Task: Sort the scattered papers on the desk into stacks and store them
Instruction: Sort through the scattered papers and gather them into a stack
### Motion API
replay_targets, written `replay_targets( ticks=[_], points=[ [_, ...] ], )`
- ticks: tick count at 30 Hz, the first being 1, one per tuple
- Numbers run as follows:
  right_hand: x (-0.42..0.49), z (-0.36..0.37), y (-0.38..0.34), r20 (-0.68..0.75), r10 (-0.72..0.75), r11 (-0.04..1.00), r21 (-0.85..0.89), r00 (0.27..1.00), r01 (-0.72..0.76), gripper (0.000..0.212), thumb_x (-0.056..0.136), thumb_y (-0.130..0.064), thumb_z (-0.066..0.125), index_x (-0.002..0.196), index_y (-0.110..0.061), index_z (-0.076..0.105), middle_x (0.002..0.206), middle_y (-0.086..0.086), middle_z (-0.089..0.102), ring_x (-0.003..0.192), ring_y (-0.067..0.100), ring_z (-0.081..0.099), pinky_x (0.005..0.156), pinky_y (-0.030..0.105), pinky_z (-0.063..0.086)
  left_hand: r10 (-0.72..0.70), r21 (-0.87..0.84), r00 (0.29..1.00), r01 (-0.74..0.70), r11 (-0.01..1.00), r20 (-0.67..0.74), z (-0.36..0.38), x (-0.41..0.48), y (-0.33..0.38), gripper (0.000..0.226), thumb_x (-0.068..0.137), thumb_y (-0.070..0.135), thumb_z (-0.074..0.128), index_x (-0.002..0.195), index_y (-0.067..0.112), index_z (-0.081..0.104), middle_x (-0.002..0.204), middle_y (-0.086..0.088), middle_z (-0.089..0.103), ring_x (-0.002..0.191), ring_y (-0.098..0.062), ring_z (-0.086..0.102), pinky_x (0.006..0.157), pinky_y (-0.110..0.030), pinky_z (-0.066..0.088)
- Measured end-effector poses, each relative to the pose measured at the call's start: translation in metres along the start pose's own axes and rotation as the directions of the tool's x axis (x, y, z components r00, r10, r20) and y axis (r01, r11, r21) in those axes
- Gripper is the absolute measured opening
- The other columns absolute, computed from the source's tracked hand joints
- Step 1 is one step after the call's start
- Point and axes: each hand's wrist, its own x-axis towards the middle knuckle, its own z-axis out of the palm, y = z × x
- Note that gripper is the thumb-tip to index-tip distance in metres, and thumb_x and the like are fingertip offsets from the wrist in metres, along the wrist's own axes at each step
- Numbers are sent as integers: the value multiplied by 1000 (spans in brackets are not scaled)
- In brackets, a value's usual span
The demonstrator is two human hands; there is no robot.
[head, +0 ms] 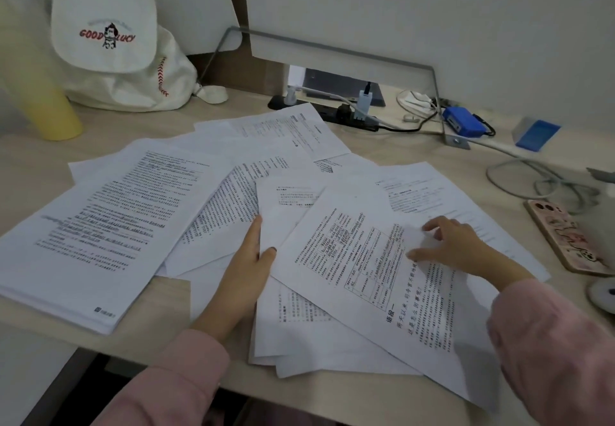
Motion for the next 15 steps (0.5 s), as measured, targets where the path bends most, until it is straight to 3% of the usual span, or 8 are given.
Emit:
replay_targets(
  ticks=[2, 5, 7, 9, 12, 15],
  points=[
    [1, -5, -7, 13, 1, 1000, -18, 1000, -1, 62, 74, -41, 72, 124, -17, 44, 119, 10, 51, 114, 30, 47, 93, 37, 41, -11, -21, 1000, 11, 1000, -2, 0, 0, 1, 59, 98, 7, 37, 149, 26, 14, 141, 21, 24, 126, 5, 25, 104, -17, 20],
    [7, -9, -21, -133, -230, 973, -42, 964, 227, 10, 85, -21, 61, 91, -21, 53, 97, 6, 56, 104, 32, 50, 82, 36, 42, -25, -38, 1000, 25, 999, -2, 0, -2, 4, 57, 99, 7, 35, 149, 27, 15, 138, 23, 23, 125, 5, 25, 105, -17, 20],
    [13, -7, -30, -150, -359, 933, -32, 921, 359, 9, 87, -16, 57, 84, -23, 53, 97, 5, 54, 100, 30, 51, 79, 34, 40, -39, -43, 999, 39, 998, -8, 0, -1, 4, 55, 99, 8, 35, 148, 27, 18, 145, 20, 25, 130, 1, 29, 112, -23, 21],
    [20, -4, -39, -96, -389, 921, -37, 916, 387, 11, 87, -20, 59, 98, -20, 55, 108, 5, 52, 102, 26, 51, 80, 30, 39, -41, -37, 999, 41, 998, -12, 1, -2, 5, 54, 99, 9, 35, 148, 27, 20, 151, 11, 31, 134, -7, 35, 115, -32, 25],
    [30, -1, -47, -9, -332, 942, -57, 943, 331, 49, 78, -35, 70, 120, -18, 52, 119, 6, 49, 110, 25, 48, 91, 35, 43, -56, -38, 998, 56, 998, -18, 1, -3, 8, 54, 99, 9, 37, 149, 25, 21, 148, 6, 36, 130, -4, 36, 109, -22, 25],
    [39, -7, -50, 36, -240, 965, -101, 970, 242, 53, 72, -45, 72, 114, -20, 51, 105, 3, 52, 108, 23, 46, 92, 36, 43, -52, -27, 998, 52, 998, -19, 1, -3, 8, 55, 98, 11, 40, 148, 24, 21, 152, 10, 29, 134, -2, 30, 110, -20, 22]
  ],
)
